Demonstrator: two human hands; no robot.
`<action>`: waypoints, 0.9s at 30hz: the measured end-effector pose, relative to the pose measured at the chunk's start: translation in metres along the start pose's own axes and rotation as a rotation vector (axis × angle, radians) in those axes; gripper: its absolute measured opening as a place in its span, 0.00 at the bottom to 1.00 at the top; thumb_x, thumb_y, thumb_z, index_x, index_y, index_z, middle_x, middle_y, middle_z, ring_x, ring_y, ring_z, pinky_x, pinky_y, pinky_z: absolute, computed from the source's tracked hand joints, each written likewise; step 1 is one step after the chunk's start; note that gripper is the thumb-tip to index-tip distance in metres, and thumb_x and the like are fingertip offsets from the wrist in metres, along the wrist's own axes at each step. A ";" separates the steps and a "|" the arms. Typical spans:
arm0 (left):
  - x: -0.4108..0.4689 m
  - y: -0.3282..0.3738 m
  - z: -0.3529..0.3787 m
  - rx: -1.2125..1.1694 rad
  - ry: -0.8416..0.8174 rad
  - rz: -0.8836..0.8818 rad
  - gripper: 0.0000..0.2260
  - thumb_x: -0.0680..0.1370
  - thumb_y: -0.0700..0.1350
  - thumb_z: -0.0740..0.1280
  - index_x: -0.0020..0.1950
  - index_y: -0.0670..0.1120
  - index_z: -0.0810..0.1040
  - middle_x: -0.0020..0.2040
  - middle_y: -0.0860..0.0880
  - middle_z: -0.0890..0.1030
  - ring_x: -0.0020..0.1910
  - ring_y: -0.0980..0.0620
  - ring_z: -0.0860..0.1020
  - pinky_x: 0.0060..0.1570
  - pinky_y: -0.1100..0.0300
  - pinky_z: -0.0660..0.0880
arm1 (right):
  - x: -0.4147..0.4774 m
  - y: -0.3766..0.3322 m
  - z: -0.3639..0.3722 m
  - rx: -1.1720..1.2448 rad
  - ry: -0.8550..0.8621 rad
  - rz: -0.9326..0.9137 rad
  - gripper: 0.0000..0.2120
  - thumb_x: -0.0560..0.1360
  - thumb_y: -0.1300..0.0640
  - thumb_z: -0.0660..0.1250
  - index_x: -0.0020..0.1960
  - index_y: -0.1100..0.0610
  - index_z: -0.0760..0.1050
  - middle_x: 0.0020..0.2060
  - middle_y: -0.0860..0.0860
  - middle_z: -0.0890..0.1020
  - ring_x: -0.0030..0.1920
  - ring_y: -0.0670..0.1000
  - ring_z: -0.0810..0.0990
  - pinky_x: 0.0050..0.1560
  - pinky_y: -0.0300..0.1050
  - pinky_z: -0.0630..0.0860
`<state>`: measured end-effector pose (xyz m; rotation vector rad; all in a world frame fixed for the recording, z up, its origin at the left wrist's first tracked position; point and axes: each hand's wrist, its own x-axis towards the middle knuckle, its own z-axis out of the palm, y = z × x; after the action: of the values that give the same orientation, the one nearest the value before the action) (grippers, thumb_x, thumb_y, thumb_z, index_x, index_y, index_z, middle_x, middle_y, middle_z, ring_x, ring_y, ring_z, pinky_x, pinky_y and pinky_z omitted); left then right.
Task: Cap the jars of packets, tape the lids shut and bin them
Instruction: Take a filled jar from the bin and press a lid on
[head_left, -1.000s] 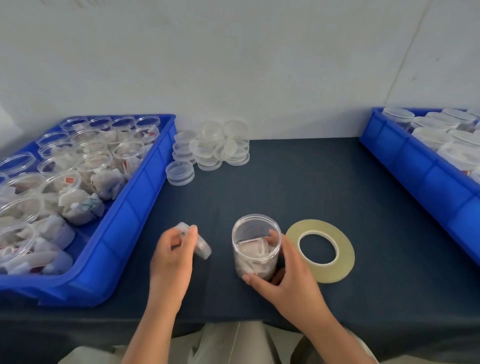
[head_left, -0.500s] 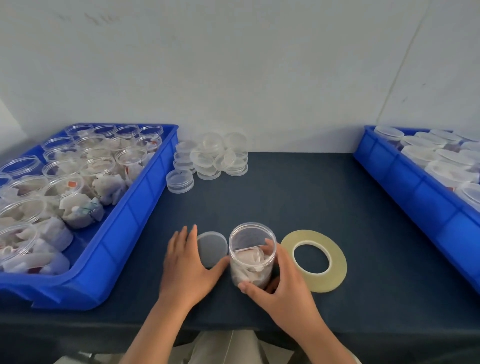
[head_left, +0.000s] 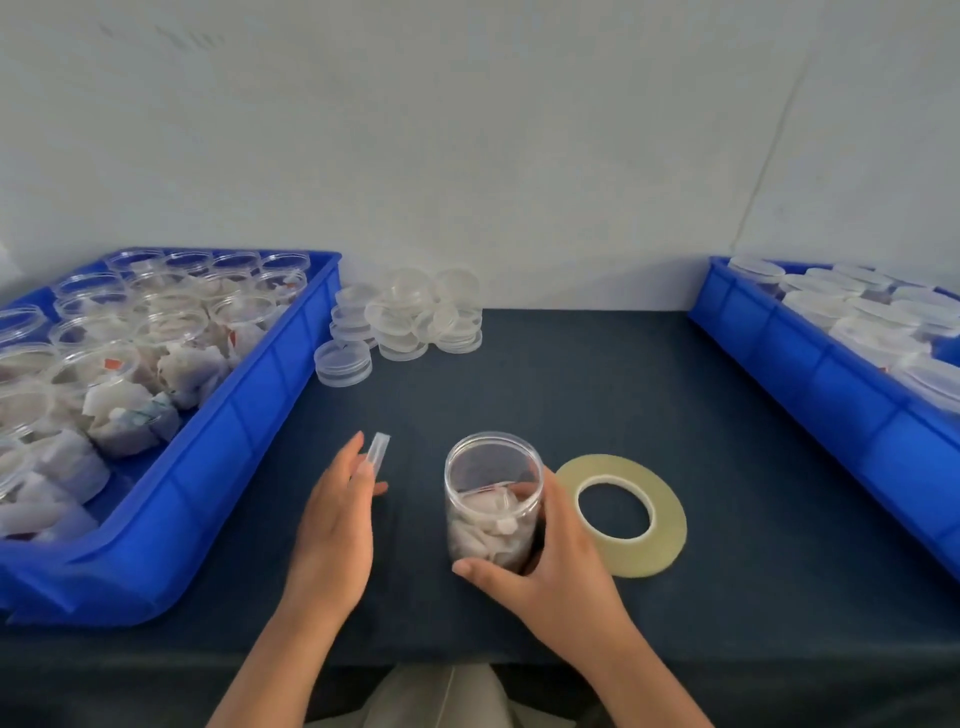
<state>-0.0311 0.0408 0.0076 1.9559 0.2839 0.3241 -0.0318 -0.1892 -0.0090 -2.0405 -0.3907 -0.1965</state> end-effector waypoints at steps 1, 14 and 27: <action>-0.003 0.004 -0.002 -0.052 -0.035 0.037 0.30 0.79 0.69 0.49 0.81 0.66 0.62 0.73 0.57 0.76 0.60 0.69 0.78 0.62 0.63 0.71 | 0.000 -0.002 0.001 -0.025 -0.002 -0.001 0.46 0.61 0.22 0.76 0.71 0.20 0.55 0.66 0.23 0.71 0.68 0.28 0.70 0.59 0.23 0.70; -0.012 0.099 0.018 0.751 -0.386 0.588 0.31 0.78 0.74 0.55 0.80 0.71 0.51 0.69 0.60 0.63 0.63 0.59 0.73 0.54 0.59 0.73 | 0.000 -0.008 0.006 -0.080 -0.001 -0.025 0.36 0.67 0.28 0.76 0.70 0.33 0.65 0.60 0.30 0.79 0.60 0.35 0.80 0.54 0.29 0.77; -0.039 0.111 0.065 1.058 -0.114 0.470 0.28 0.82 0.71 0.56 0.69 0.50 0.66 0.59 0.46 0.71 0.54 0.45 0.69 0.47 0.50 0.64 | 0.011 0.008 0.019 -0.479 -0.015 -0.167 0.15 0.73 0.48 0.72 0.56 0.48 0.71 0.46 0.39 0.77 0.40 0.35 0.75 0.38 0.24 0.65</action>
<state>-0.0389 -0.0715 0.0814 3.0810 -0.1367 0.4030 -0.0192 -0.1735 -0.0213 -2.4802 -0.5657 -0.4083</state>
